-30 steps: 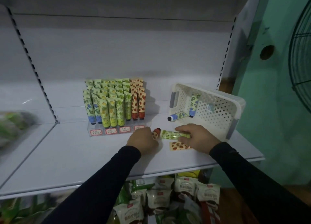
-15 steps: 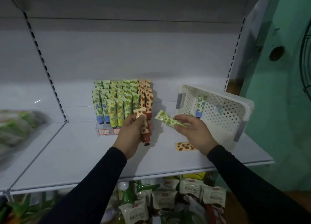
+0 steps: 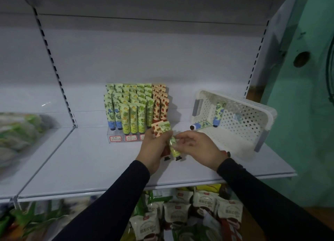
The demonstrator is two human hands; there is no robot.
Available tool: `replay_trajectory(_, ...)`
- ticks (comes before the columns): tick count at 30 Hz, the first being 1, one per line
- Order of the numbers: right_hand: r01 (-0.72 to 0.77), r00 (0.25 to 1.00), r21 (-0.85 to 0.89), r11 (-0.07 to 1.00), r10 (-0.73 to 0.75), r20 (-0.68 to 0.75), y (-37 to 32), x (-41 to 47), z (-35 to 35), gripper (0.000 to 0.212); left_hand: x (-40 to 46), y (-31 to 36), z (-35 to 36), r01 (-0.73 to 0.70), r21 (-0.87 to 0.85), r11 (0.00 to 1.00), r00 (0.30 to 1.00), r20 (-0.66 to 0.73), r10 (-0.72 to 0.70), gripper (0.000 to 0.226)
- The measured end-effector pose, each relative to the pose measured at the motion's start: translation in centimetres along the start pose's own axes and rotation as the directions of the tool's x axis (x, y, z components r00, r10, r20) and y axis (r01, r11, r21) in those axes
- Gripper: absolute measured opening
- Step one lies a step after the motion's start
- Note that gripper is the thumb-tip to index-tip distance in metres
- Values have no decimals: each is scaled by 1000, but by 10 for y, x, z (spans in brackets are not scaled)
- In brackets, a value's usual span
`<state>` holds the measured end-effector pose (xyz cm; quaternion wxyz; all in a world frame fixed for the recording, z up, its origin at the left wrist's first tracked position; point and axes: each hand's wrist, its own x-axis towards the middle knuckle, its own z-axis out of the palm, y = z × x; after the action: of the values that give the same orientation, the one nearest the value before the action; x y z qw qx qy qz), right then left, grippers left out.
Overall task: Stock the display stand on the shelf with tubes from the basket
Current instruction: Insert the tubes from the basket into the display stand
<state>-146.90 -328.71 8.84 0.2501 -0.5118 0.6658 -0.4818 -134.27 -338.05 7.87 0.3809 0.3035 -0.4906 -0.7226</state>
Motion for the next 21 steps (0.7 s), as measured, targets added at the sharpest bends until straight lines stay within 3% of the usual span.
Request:
replay_trajectory(3,12,999,-276,961,-23,-36,6,-4,-32,31,-1,0,-17,-6,-3,1000,1000,23,6,33)
replay_trajectory(5,15,1000,-550,835,-1,26,8,-6,-55,39,-3,0,-27,0,-9,1000,999,40,1,36)
replay_trajectory(8,-36,967,-768,639,217,135,10,-8,-71,55,-6,2,-35,13,-81,997,996,90,-6,38)
replay_trajectory(10,-70,952,-766,639,271,140,9,-8,-73,51,-9,4,-37,17,-117,993,993,119,-3,42)
replay_trajectory(15,11,972,-746,666,168,164,7,-1,-65,10,-11,8,-46,13,-125,992,987,159,7,38)
replay_trajectory(19,14,1000,-545,838,-18,-1,-4,6,-55,24,-6,17,-65,-41,-75,996,993,106,49,30)
replay_trajectory(21,52,991,-493,869,-106,-82,-11,16,-51,26,-5,20,-73,-63,-66,996,994,85,68,28)
